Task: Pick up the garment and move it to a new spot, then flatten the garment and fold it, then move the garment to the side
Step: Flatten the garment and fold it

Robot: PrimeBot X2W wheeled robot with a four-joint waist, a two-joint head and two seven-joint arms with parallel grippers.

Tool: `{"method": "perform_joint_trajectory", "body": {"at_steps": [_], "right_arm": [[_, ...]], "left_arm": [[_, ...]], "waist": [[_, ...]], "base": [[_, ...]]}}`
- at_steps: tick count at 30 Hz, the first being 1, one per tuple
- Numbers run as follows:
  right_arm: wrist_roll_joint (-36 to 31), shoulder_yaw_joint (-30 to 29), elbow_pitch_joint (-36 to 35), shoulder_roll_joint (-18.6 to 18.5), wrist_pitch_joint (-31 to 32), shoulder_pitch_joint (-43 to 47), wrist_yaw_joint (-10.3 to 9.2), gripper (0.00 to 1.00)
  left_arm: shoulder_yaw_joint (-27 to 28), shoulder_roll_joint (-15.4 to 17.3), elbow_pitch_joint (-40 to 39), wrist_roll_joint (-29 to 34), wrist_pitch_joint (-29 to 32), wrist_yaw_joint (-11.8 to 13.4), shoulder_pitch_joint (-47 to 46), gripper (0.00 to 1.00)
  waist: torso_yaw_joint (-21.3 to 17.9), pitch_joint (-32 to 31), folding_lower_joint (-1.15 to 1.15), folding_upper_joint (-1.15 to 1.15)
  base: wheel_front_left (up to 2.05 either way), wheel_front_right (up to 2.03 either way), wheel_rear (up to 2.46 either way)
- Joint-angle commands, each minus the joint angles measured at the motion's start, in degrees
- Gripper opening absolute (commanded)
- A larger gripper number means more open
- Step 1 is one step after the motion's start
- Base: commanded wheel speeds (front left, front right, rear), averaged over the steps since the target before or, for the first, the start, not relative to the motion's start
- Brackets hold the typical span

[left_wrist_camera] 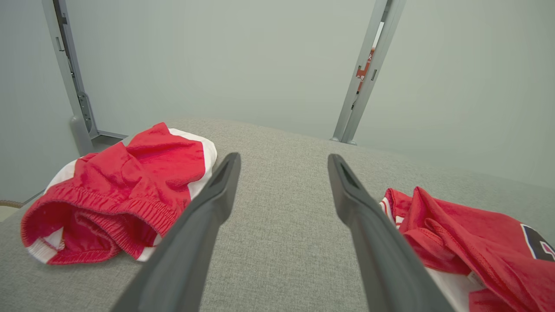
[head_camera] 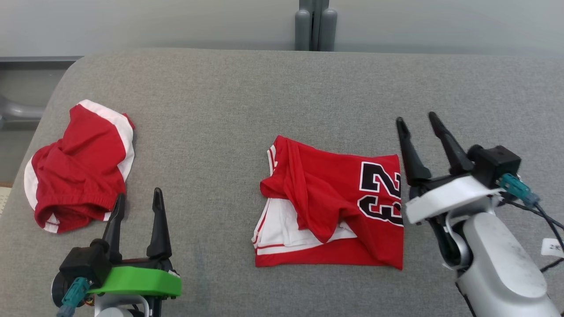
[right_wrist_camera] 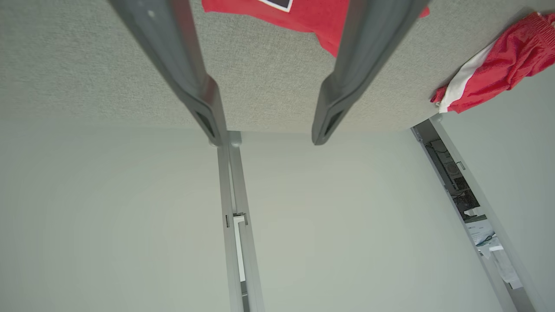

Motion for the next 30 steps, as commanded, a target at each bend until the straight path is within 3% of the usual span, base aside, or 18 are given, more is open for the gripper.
{"method": "perform_joint_trajectory", "body": {"at_steps": [1, 9, 10, 12, 15, 16, 18, 30], "right_arm": [[-0.4, -1.8, -0.6, -1.1, 0.0, 2.2, -0.09, 1.00], [-1.6, -10.2, -0.2, -3.4, 0.0, 9.3, -0.08, 1.00], [-1.8, -10.6, 0.1, -3.4, 0.0, 9.7, -0.08, 0.94], [-2.1, -10.9, -0.1, -2.9, 0.0, 10.1, -0.08, 0.99], [-2.3, -11.0, -0.1, -2.1, 0.0, 10.3, -0.09, 0.90], [-2.5, -11.1, -0.1, -1.8, 0.0, 10.2, -0.09, 0.90], [-2.8, -11.2, -0.3, -1.3, 0.0, 10.0, -0.09, 1.00], [-4.5, -11.9, -6.3, 0.1, 0.0, 15.9, -0.09, 1.00]], "left_arm": [[0.3, 0.1, -0.2, 0.5, -0.2, -0.1, 1.1, 1.00], [2.3, 0.1, -0.5, 2.4, -0.2, -0.5, 1.1, 1.00], [2.6, 0.1, -0.5, 2.3, -0.2, -0.6, 0.9, 1.00], [2.8, 0.1, -0.7, 2.4, -0.2, -0.6, 0.9, 1.00], [2.5, 0.1, -0.9, 2.5, -0.2, -0.5, 1.1, 1.00], [2.4, 0.1, -0.9, 2.4, -0.2, -0.5, 1.1, 1.00], [2.2, 0.1, -0.8, 2.4, -0.2, -0.5, 1.1, 1.00], [2.4, 0.1, -0.4, 3.6, -0.2, -0.4, 2.9, 1.00]], "waist": [[-0.6, -0.5, 0.00, 0.00], [-1.0, -0.6, 0.00, 0.00], [-1.1, -0.5, 0.00, 0.00], [-1.2, -0.5, 0.00, 0.00], [-1.4, -0.4, 0.00, 0.00], [-1.4, -0.4, 0.00, 0.00], [-1.5, -0.4, 0.00, 0.00], [-2.8, -2.7, 0.00, 0.00]], "base": [[0.00, 0.00, 0.00], [0.00, 0.00, 0.00], [0.00, 0.00, 0.00], [0.00, 0.00, 0.00], [0.00, 0.00, 0.00], [0.00, 0.00, 0.00], [0.00, 0.00, 0.00], [0.00, 0.00, 0.00]]}}
